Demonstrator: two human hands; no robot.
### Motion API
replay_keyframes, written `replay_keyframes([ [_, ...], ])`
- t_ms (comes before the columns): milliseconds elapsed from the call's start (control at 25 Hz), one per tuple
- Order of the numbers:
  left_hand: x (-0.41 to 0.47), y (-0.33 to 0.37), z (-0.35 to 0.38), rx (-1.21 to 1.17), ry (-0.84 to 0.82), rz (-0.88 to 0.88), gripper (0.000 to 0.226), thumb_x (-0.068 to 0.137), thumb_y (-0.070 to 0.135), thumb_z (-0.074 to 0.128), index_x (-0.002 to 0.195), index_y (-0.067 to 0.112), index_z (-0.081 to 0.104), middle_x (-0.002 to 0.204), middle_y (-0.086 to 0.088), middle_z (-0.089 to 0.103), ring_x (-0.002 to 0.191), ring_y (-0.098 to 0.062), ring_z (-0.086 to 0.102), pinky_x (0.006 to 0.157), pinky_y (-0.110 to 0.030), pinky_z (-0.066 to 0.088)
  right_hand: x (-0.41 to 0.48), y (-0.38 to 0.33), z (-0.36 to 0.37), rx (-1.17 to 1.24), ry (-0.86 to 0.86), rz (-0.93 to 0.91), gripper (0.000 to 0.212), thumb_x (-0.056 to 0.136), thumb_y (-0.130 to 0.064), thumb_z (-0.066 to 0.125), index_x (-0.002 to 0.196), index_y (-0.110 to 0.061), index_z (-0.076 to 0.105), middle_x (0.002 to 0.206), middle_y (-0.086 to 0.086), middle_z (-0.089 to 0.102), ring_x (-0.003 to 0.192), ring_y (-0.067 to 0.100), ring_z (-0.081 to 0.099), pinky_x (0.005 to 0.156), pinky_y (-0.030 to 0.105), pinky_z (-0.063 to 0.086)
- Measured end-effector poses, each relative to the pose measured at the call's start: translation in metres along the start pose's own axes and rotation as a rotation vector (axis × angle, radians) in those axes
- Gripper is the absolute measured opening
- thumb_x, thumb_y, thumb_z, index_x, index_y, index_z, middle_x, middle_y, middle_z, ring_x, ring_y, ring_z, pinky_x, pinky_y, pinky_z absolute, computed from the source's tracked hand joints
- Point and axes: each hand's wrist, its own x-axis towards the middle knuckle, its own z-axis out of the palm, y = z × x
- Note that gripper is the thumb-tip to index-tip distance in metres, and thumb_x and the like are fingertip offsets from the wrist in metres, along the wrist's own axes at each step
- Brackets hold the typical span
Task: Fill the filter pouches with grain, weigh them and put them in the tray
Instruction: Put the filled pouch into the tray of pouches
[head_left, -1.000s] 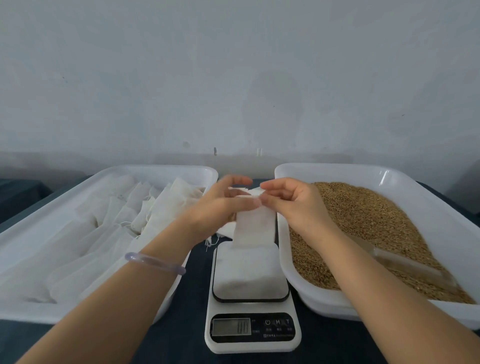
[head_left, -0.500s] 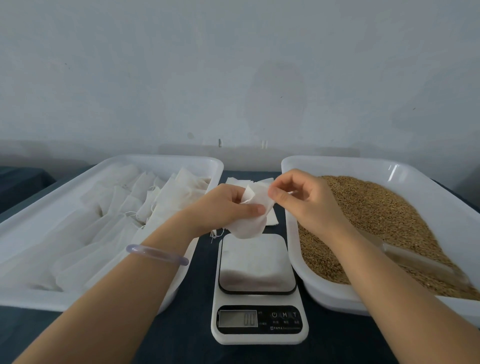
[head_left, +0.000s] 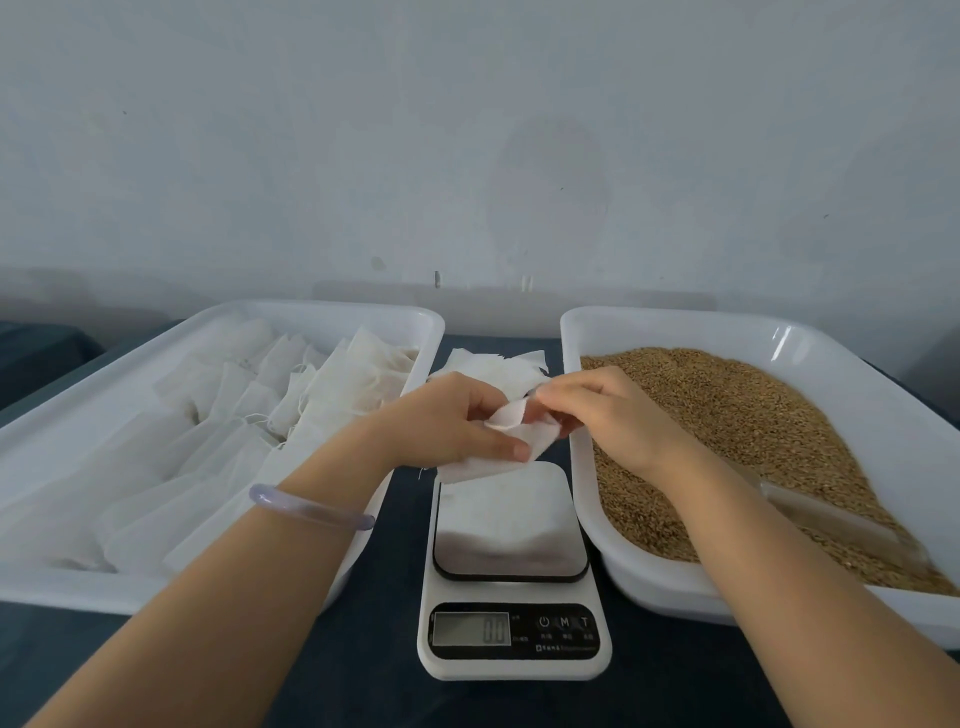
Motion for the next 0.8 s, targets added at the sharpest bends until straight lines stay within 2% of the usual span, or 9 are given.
replay_keyframes([
  [120, -0.002, 0.001, -0.004, -0.087, 0.038, 0.022, 0.021, 0.073, 0.031, 0.080, 0.070, 0.025, 0.060, 0.063, 0.009, 0.050, 0.056, -0.005, 0.044, 0.052, -0.013, 0.033, 0.000, 0.000, -0.003, 0.029, -0.033, 0.012, 0.026, 0.075, -0.016, 0.053, 0.060, 0.001, 0.065, 0.064, 0.010, 0.057, 0.066, 0.016, 0.050, 0.069, 0.029, 0.041],
  [200, -0.005, 0.002, -0.007, -0.300, 0.051, 0.061, 0.021, 0.071, 0.037, 0.080, 0.072, 0.024, 0.062, 0.066, 0.006, 0.057, 0.060, -0.006, 0.051, 0.057, -0.016, 0.040, -0.001, -0.003, -0.004, 0.186, -0.055, 0.023, 0.026, 0.065, -0.011, 0.045, 0.063, -0.003, 0.070, 0.067, 0.010, 0.063, 0.068, 0.018, 0.054, 0.067, 0.028, 0.046],
  [280, -0.007, 0.002, -0.010, -0.450, 0.007, 0.067, 0.022, 0.070, 0.041, 0.076, 0.077, 0.022, 0.066, 0.068, 0.008, 0.064, 0.063, -0.006, 0.058, 0.059, -0.018, 0.046, -0.001, -0.001, -0.005, 0.224, -0.086, 0.009, 0.027, 0.071, -0.002, 0.048, 0.074, -0.007, 0.075, 0.075, 0.019, 0.067, 0.074, 0.029, 0.060, 0.072, 0.040, 0.052],
  [400, -0.008, 0.001, -0.006, -0.384, -0.091, 0.005, 0.017, 0.072, 0.041, 0.071, 0.077, 0.026, 0.067, 0.071, 0.006, 0.063, 0.064, -0.008, 0.057, 0.060, -0.020, 0.043, -0.003, 0.004, -0.004, -0.003, -0.174, -0.090, 0.016, 0.083, 0.004, 0.062, 0.094, -0.001, 0.073, 0.096, 0.037, 0.061, 0.091, 0.051, 0.058, 0.086, 0.058, 0.045],
  [480, -0.006, 0.000, -0.006, -0.329, -0.020, -0.024, 0.025, 0.072, 0.042, 0.076, 0.079, 0.021, 0.064, 0.071, 0.006, 0.060, 0.063, -0.007, 0.054, 0.060, -0.020, 0.040, -0.004, 0.004, -0.004, -0.060, -0.174, -0.091, 0.017, 0.079, -0.006, 0.072, 0.096, -0.003, 0.072, 0.096, 0.035, 0.061, 0.082, 0.042, 0.061, 0.084, 0.054, 0.048],
  [560, -0.005, 0.000, -0.008, -0.255, 0.194, 0.032, 0.022, 0.077, 0.039, 0.073, 0.085, 0.021, 0.064, 0.078, 0.012, 0.062, 0.070, 0.000, 0.057, 0.067, -0.020, 0.042, -0.004, 0.004, -0.004, -0.088, -0.095, -0.085, 0.014, 0.077, -0.017, 0.075, 0.090, -0.012, 0.075, 0.087, 0.024, 0.066, 0.071, 0.019, 0.058, 0.072, 0.035, 0.050],
  [600, -0.005, -0.001, -0.010, -0.186, 0.270, 0.091, 0.024, 0.077, 0.039, 0.074, 0.092, 0.024, 0.063, 0.086, 0.017, 0.062, 0.081, 0.003, 0.058, 0.075, -0.020, 0.042, -0.003, 0.004, -0.004, -0.125, -0.046, -0.082, 0.010, 0.078, -0.021, 0.074, 0.086, -0.015, 0.075, 0.080, 0.020, 0.065, 0.066, 0.009, 0.053, 0.065, 0.025, 0.045],
  [720, -0.009, 0.003, -0.006, 0.023, 0.168, 0.215, 0.080, 0.052, 0.058, 0.083, 0.121, 0.037, 0.049, 0.106, 0.028, 0.053, 0.104, 0.012, 0.048, 0.089, -0.008, 0.035, -0.001, 0.009, -0.003, -0.267, 0.042, -0.062, 0.015, 0.083, -0.026, 0.067, 0.073, -0.016, 0.071, 0.064, 0.007, 0.058, 0.048, -0.001, 0.041, 0.052, 0.013, 0.031],
  [800, -0.005, 0.004, 0.005, 0.166, 0.100, 0.185, 0.095, 0.056, 0.049, 0.085, 0.136, 0.034, 0.036, 0.108, 0.024, 0.051, 0.103, 0.011, 0.048, 0.085, -0.007, 0.035, -0.001, 0.009, -0.003, -0.312, 0.025, -0.048, 0.017, 0.086, -0.027, 0.061, 0.076, -0.016, 0.071, 0.068, 0.004, 0.060, 0.047, -0.001, 0.041, 0.054, 0.016, 0.032],
])
